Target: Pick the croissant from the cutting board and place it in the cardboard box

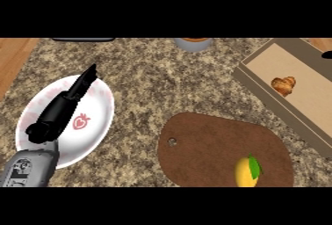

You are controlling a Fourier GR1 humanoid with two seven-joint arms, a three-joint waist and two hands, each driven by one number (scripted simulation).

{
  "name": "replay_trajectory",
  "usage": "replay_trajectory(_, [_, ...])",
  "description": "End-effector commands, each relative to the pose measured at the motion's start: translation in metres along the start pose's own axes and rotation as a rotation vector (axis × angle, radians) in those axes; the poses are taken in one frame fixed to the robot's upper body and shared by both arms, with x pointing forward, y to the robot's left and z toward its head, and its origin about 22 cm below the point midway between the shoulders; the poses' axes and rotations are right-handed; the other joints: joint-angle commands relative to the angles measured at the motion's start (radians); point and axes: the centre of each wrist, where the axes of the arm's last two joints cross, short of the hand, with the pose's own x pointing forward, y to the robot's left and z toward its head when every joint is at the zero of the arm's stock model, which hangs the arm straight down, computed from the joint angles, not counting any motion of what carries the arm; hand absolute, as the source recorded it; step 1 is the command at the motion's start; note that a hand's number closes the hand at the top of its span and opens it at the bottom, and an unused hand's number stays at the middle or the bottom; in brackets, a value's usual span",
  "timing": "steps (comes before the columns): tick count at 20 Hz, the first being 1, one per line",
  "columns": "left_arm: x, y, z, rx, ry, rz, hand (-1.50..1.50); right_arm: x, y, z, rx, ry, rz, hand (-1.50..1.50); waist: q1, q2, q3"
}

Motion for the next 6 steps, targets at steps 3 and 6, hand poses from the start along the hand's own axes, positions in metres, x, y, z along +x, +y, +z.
replay_trajectory(3, [-0.003, 0.003, 0.003, -0.008, -0.011, -0.005, 0.0, -0.022, -0.041, 0.024, -0.208, 0.037, -0.275, -1.5, 0.014, 0.01, 0.0])
replay_trajectory(6, [0.007, 0.001, -0.004, -0.022, -0.011, 0.021, 0.0, -0.049, -0.052, 0.045, -0.271, 0.019, -0.271, -1.5, 0.012, 0.009, 0.0])
